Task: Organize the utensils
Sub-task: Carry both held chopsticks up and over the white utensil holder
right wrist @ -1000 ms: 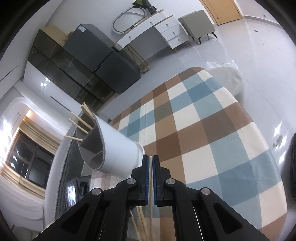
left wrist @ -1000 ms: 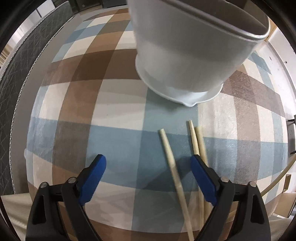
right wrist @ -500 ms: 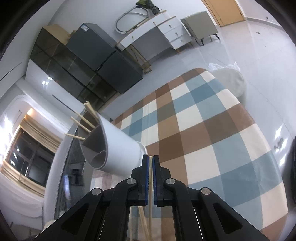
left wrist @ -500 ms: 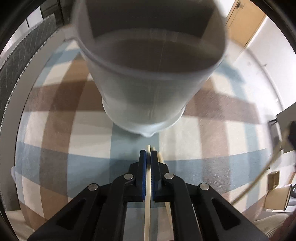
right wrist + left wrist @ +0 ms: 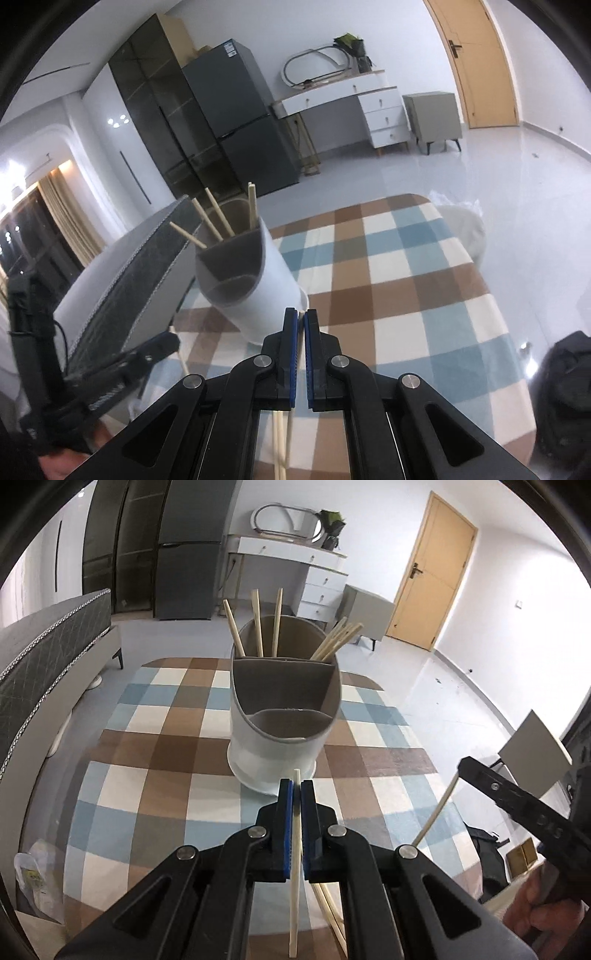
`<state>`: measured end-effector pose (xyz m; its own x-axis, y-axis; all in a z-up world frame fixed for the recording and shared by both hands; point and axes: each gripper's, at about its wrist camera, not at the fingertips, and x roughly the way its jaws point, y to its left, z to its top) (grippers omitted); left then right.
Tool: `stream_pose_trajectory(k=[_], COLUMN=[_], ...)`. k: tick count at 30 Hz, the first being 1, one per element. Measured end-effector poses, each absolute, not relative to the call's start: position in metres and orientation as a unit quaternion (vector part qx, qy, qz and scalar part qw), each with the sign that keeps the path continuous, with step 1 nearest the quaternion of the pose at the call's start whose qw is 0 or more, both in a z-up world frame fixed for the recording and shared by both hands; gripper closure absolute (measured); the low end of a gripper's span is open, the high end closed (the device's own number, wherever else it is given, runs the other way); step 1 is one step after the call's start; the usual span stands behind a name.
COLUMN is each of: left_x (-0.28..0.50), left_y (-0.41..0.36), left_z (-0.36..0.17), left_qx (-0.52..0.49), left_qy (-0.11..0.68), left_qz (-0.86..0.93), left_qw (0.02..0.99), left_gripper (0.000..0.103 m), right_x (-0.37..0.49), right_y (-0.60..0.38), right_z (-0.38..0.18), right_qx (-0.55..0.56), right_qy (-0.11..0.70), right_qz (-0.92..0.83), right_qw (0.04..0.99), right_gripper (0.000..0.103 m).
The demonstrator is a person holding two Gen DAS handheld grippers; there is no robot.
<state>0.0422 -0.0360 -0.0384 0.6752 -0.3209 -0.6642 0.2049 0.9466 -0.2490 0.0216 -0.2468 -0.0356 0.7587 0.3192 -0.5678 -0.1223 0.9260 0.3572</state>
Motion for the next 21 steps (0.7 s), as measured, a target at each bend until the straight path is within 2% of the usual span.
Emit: stream_pose_trajectory(k=[8, 21], left_x=[0.034, 0.035], left_y=[-0.016, -0.015], left_z=[-0.027, 0.000], left_qx=[-0.088, -0.051], left_qy=[0.371, 0.367], left_qz=[-0.153, -0.176], left_qw=[0.912, 0.912], left_gripper=[0.103, 0.103], right_x=[0.002, -0.013], right_y=[-0.241, -0.221], right_z=[-0.019, 0.008], right_qx=[0.129, 0.104], right_qy=[0.290, 0.248], right_qz=[0.097, 0.104], right_qw=[0.944, 0.958], right_gripper=[0.100, 0.100])
